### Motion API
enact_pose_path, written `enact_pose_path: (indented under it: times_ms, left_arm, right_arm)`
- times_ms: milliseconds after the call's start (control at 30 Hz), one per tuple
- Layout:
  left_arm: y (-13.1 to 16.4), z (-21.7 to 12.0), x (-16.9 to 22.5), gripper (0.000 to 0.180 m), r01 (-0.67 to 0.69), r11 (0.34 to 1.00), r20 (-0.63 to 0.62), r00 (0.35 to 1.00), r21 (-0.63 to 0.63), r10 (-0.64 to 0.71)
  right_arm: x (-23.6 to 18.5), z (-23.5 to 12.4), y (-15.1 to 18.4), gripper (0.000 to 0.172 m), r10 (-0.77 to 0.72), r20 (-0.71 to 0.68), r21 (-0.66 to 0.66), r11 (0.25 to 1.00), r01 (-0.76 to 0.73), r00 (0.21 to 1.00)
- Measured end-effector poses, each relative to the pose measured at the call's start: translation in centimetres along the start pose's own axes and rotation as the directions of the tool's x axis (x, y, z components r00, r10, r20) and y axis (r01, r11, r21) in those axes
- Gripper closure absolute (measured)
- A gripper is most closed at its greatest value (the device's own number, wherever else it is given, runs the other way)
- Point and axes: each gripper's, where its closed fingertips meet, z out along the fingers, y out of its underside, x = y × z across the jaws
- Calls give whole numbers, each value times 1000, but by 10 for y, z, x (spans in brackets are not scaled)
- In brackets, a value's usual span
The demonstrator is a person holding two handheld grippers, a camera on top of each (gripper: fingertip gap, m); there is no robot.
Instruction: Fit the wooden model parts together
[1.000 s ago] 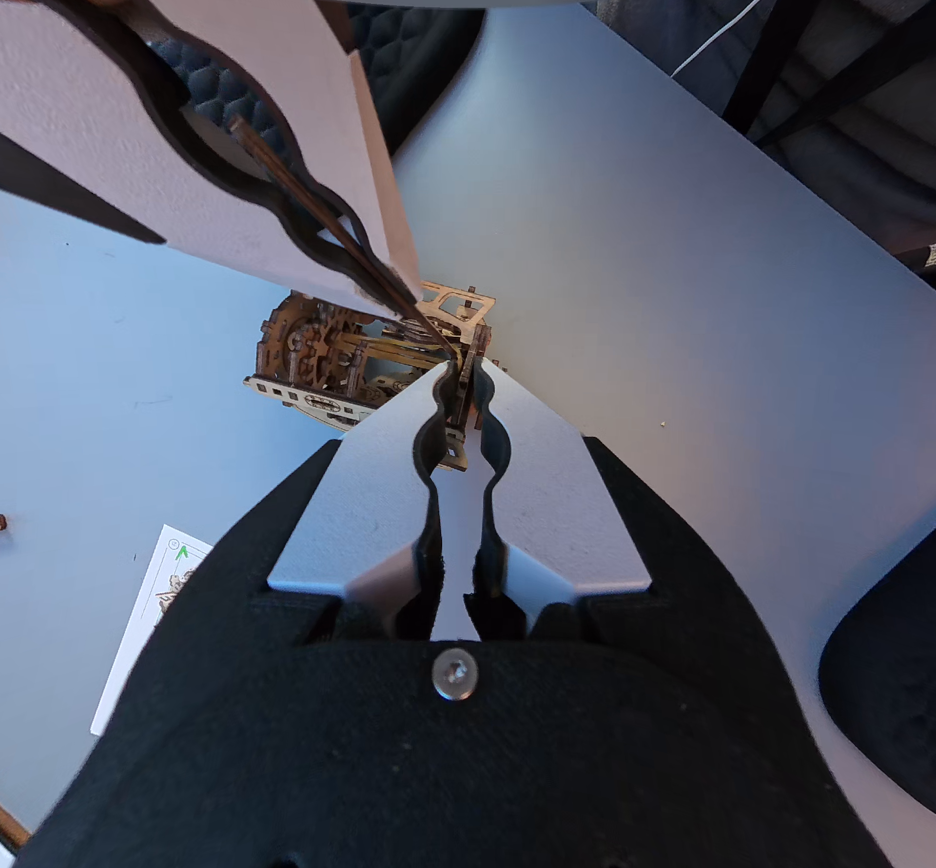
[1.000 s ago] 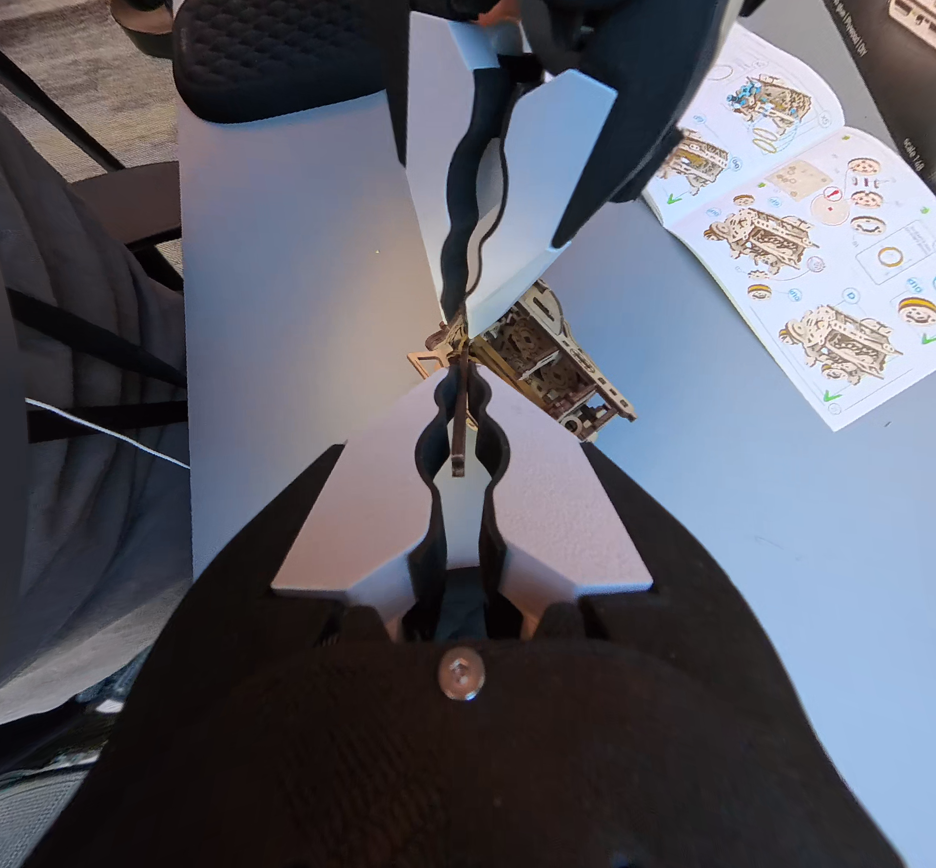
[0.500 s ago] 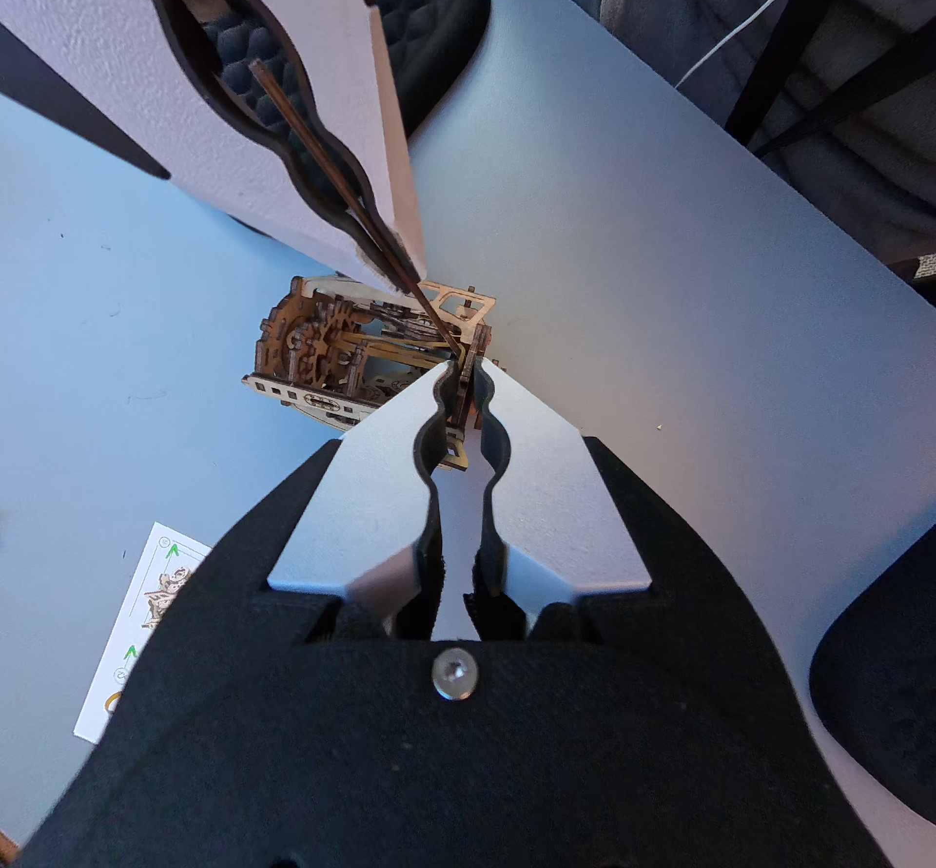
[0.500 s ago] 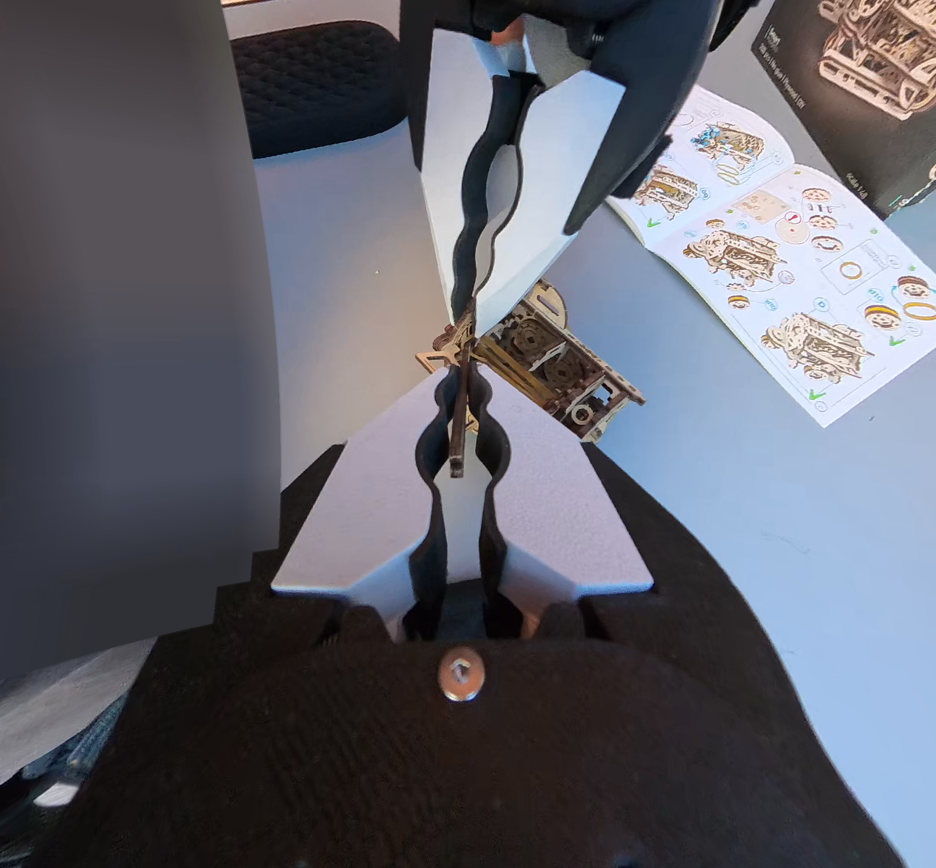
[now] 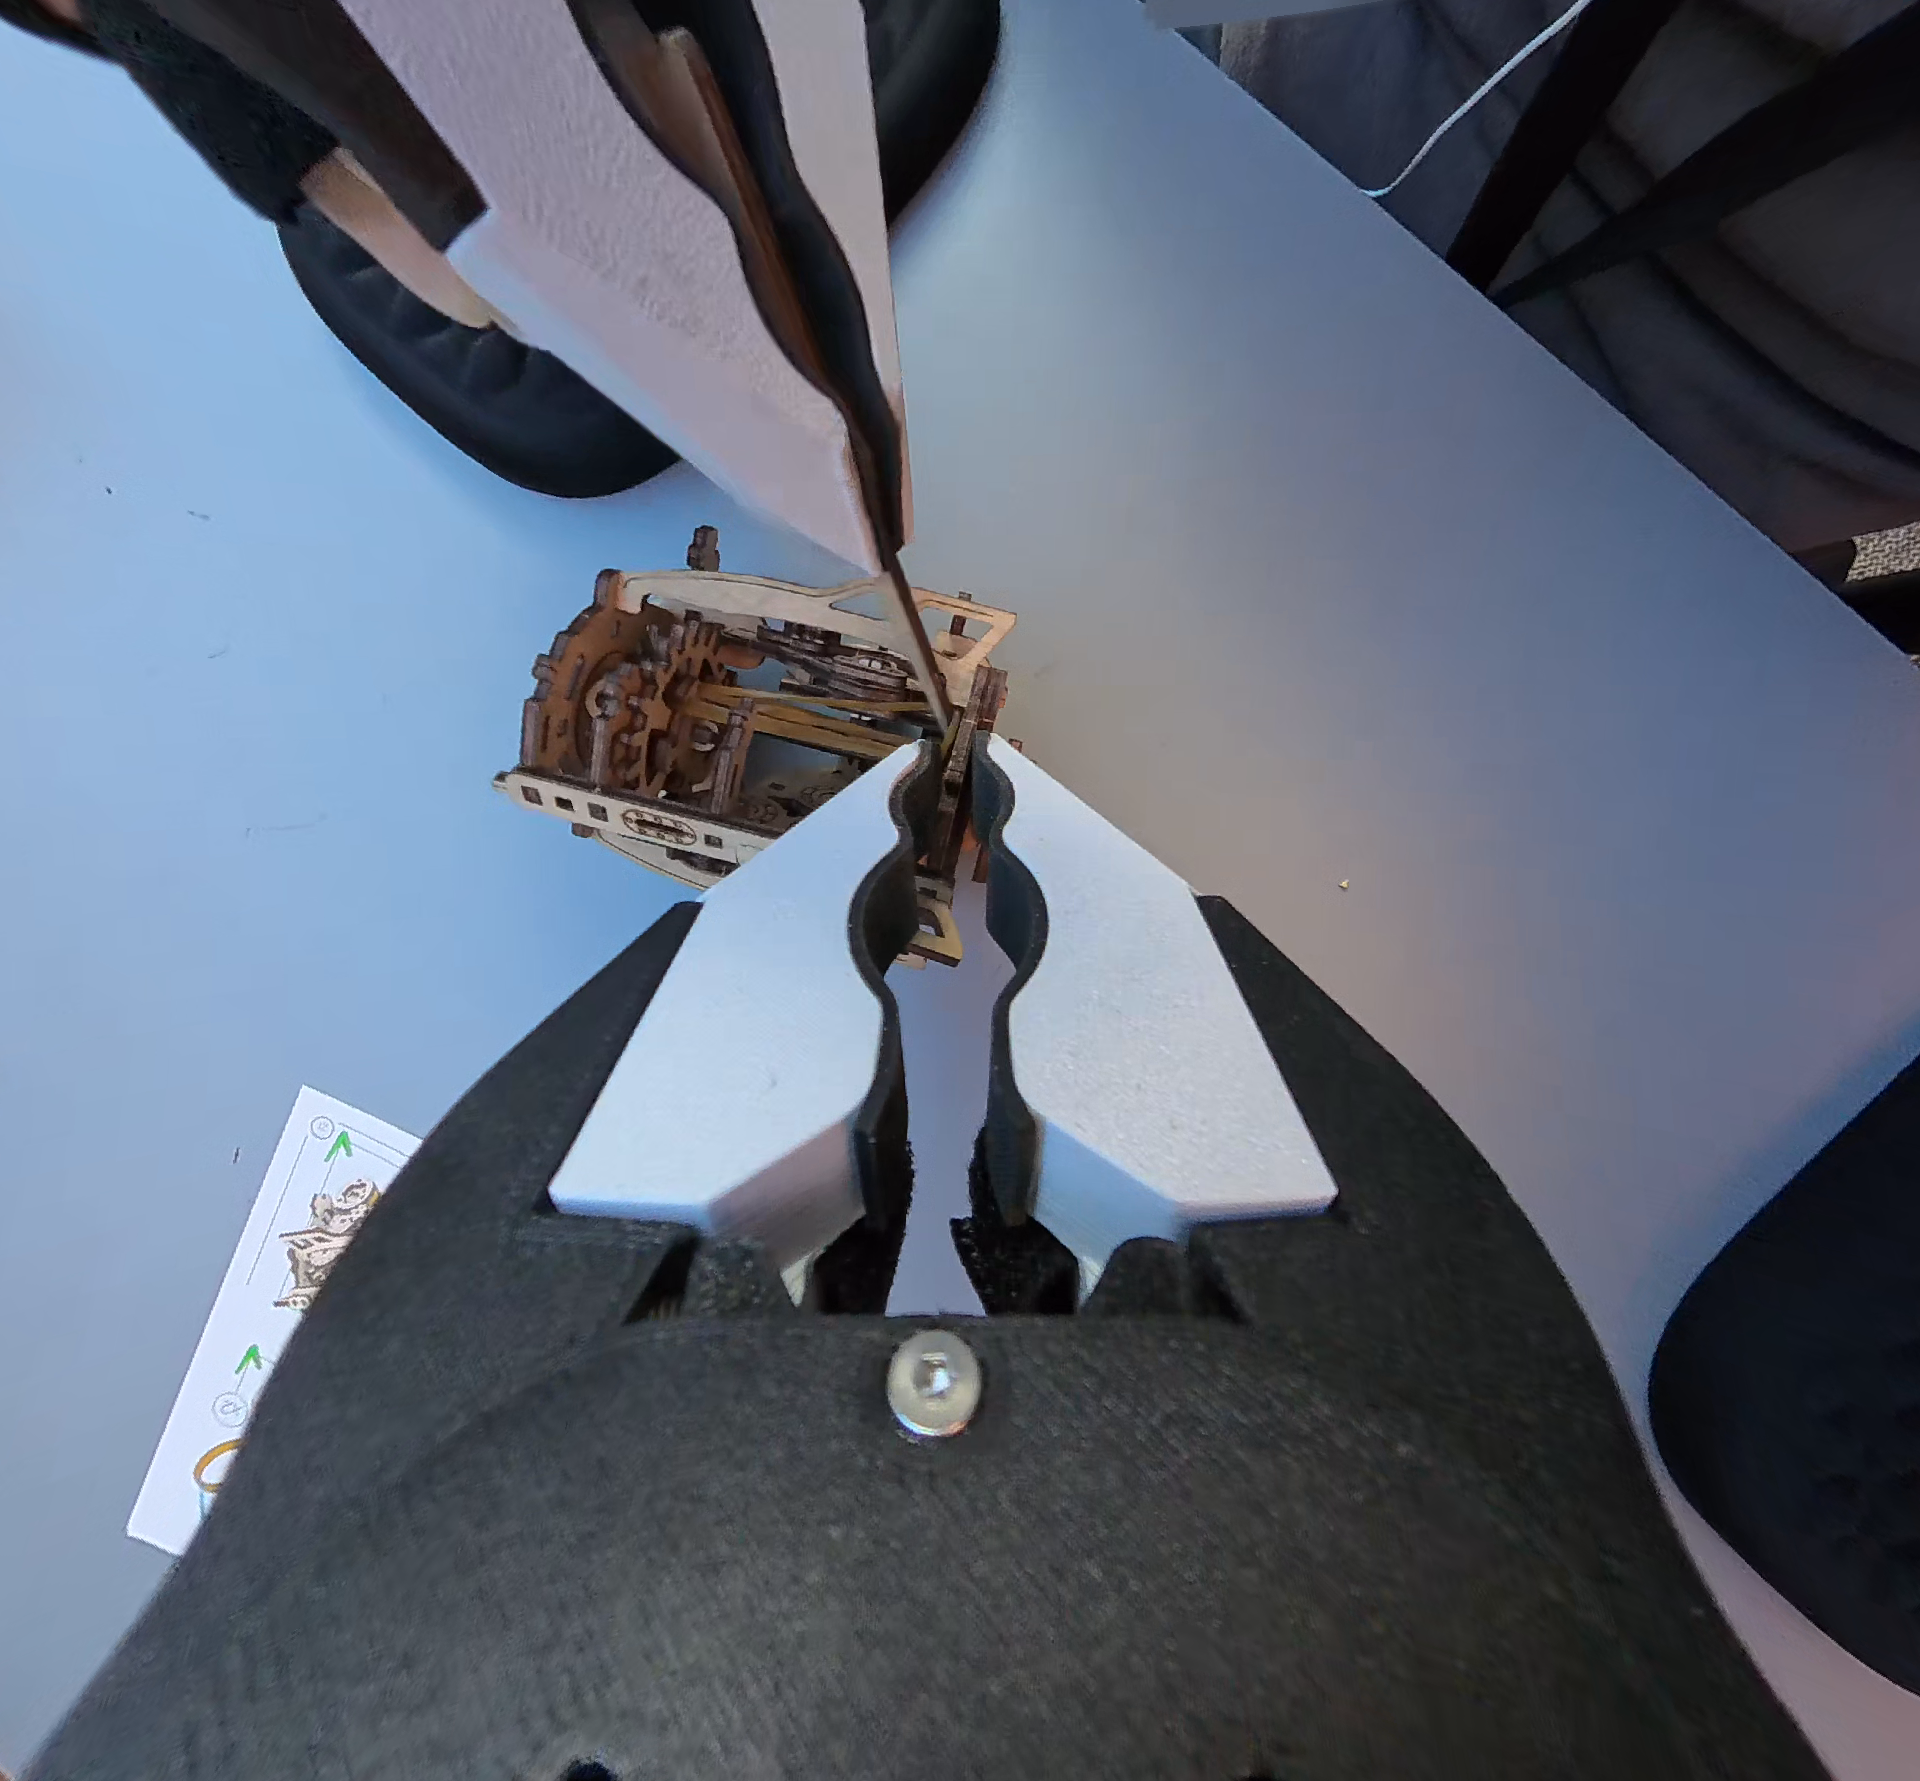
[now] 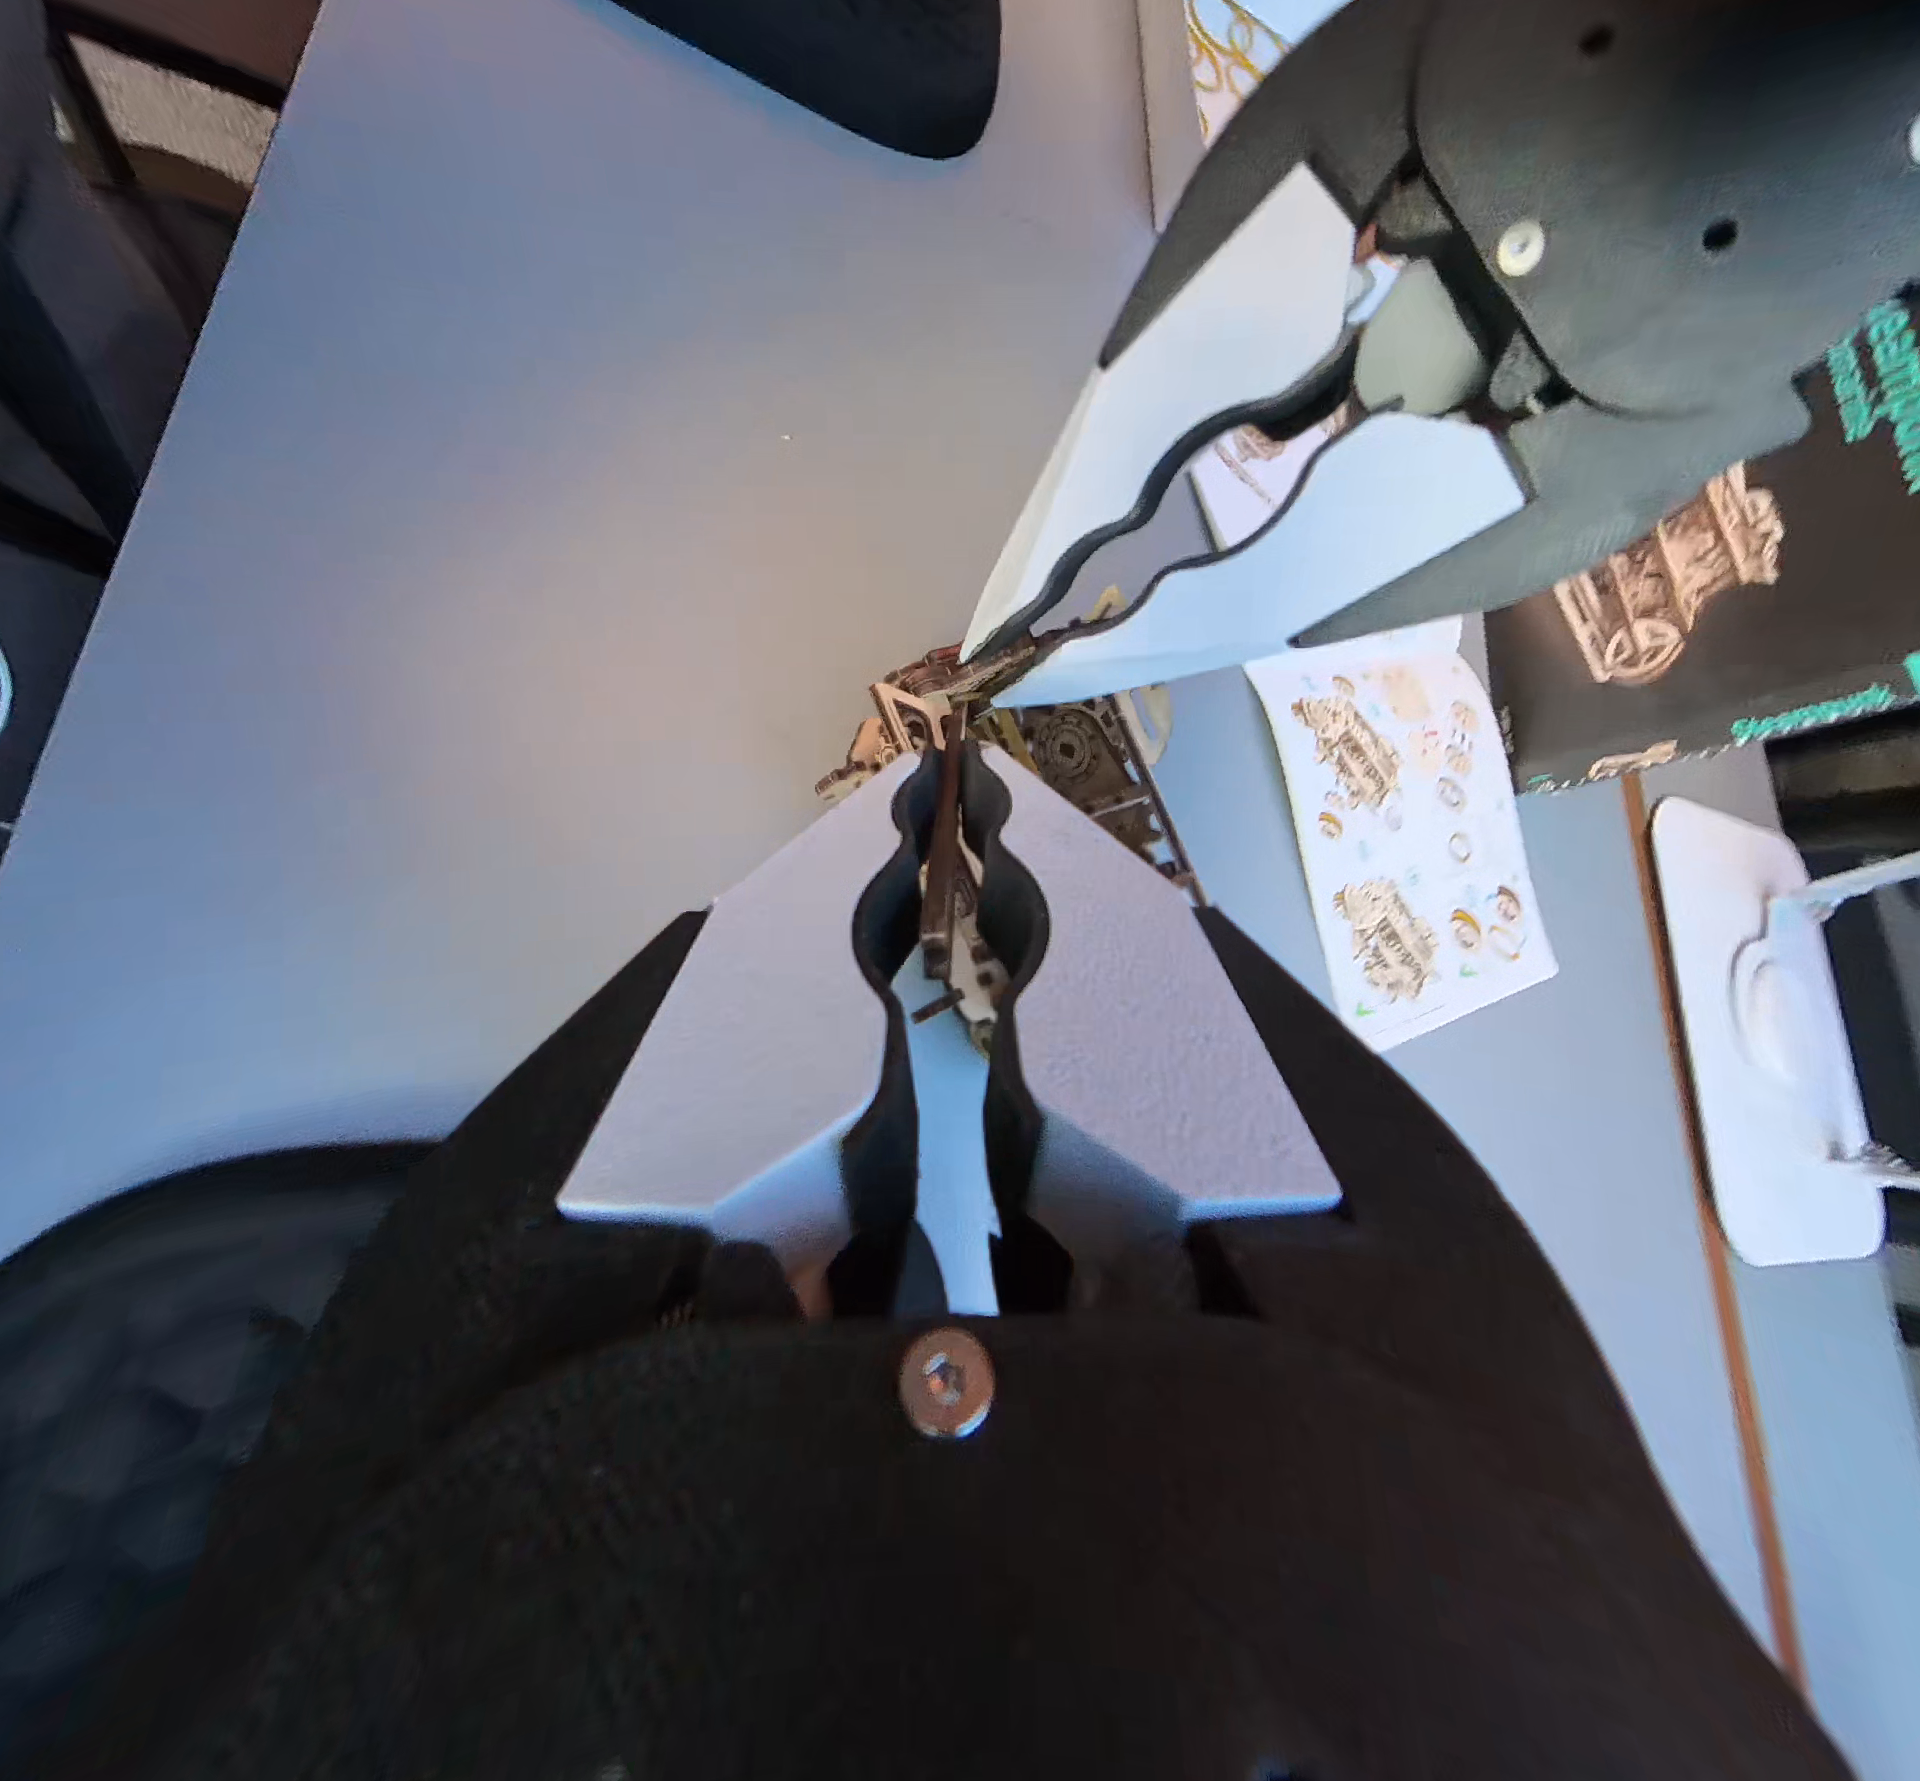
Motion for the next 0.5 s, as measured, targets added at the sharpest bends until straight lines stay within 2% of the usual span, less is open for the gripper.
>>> enact_pose_path:
  times_ms: [100,233,400,500]
  left_arm:
    - [-1,0,1,177,0,1000,-7,1000,7,0]
    - [-2,1,1,177,-5,1000,-16,1000,15,5]
    - [-1,0,1,178,-11,999,-18,1000,30,12]
    - [1,-1,2,178,-5,999,-21,1000,38,5]
  right_arm:
    - [-3,0,-1,170,-161,2,-39,986,161,987]
    - [-6,0,-2,171,-348,25,-102,932,349,937]
    - [-7,1,-4,171,-471,56,-156,867,473,881]
    - [-4,2,-4,171,-472,69,-173,862,477,879]
